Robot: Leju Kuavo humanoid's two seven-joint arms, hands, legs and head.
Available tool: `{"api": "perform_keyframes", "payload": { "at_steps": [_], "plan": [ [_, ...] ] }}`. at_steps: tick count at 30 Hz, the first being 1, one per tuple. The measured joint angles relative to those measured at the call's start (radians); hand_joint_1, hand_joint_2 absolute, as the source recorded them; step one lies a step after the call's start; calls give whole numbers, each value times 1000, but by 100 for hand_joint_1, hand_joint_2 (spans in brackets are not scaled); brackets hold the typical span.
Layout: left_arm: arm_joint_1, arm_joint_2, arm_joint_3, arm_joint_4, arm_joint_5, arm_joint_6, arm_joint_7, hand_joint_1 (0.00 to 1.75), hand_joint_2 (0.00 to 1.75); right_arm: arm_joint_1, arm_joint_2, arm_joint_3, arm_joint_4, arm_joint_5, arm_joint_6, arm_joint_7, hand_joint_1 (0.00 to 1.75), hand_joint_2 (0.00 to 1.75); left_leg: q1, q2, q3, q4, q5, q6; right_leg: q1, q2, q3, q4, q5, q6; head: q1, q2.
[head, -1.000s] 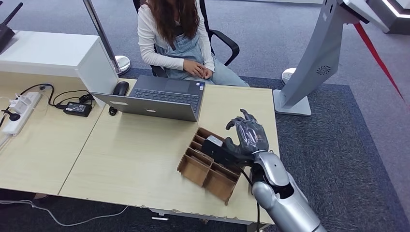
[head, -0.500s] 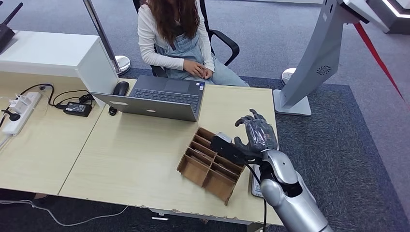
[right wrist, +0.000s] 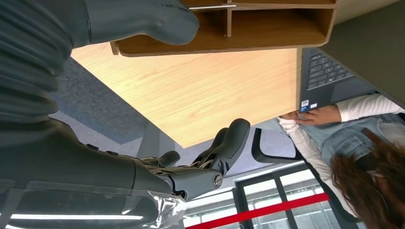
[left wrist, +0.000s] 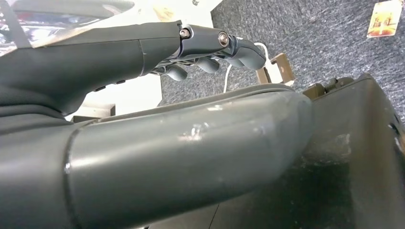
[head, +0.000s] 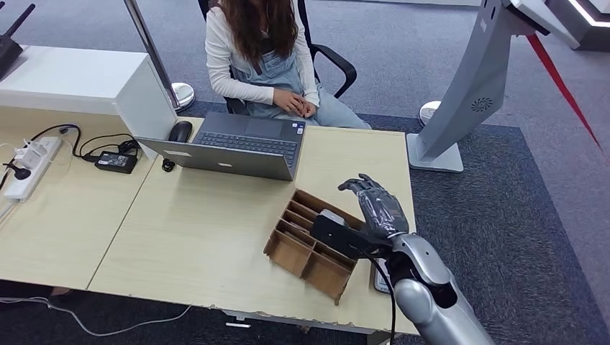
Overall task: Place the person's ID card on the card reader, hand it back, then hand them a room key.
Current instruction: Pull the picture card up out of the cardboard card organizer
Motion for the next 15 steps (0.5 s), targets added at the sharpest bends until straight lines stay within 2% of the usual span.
{"api": "perform_keyframes", "payload": {
  "at_steps": [15],
  "plan": [
    [0,0,2,0,2,-3,11,0,0,7,-38,4,-90,-28,3,3,69,175,0,0,0,0,0,0,0,0,0,0,0,0,0,0]
  ]
}}
